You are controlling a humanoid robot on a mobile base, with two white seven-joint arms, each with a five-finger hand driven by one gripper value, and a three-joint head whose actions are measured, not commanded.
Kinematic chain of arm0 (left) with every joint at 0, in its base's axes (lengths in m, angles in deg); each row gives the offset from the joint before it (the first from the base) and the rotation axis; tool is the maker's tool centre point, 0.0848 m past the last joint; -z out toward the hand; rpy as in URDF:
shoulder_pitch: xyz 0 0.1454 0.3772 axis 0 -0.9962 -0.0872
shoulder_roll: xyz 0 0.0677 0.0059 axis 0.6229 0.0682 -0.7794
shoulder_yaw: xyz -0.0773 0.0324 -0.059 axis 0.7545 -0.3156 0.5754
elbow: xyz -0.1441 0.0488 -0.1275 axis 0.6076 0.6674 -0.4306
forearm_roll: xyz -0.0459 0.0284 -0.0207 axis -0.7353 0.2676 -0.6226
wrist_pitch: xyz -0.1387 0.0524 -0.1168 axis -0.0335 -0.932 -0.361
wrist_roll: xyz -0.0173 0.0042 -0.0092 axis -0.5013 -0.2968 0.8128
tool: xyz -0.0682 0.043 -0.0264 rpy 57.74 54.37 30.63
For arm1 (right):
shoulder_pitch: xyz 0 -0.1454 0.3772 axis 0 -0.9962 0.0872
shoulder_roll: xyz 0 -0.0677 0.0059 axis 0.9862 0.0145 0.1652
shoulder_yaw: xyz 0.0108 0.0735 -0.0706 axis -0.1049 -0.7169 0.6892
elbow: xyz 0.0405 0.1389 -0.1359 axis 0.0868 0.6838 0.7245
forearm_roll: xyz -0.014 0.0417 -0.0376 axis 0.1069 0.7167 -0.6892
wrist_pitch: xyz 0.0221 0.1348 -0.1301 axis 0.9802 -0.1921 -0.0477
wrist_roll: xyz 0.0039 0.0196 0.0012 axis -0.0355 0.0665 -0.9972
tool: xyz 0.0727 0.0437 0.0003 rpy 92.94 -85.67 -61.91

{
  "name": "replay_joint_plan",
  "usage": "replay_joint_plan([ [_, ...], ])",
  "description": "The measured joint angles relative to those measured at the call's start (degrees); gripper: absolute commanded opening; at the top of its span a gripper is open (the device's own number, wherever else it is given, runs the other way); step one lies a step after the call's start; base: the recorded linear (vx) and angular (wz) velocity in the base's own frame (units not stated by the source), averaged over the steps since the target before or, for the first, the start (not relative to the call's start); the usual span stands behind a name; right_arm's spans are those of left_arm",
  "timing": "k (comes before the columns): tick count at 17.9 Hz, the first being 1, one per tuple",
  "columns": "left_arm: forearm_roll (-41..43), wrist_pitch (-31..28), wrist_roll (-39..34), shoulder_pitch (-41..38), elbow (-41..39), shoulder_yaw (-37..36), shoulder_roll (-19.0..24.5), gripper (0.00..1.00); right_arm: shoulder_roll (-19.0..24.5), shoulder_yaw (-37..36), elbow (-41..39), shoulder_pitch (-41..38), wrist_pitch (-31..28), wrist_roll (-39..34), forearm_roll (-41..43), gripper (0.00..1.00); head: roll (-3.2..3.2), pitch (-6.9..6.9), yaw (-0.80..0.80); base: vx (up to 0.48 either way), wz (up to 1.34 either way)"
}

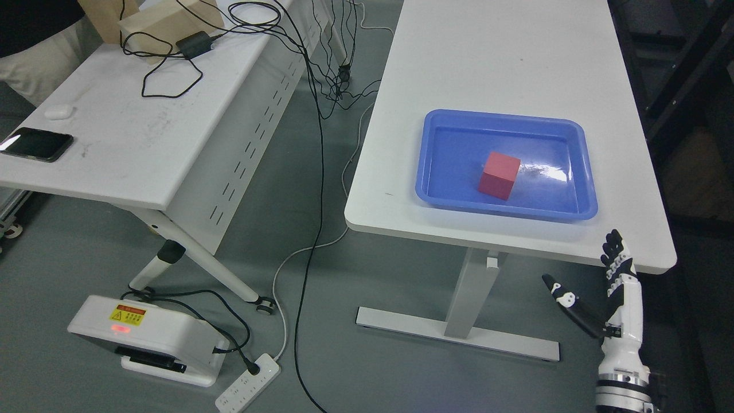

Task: Pick pink block from left shelf to tray
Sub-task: 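Withdraw the open right hand away from the blue tray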

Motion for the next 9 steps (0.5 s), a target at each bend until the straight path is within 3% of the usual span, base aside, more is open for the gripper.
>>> replay_joint_plan([
  [9,0.0,0.0,0.0,0.0,0.0,0.0,0.0,1.0,0.0,-0.3,0.0,-0.1,-0.7,-6.1,0.9,1.0,0.0,0.0,0.0,-0.171,0.06],
])
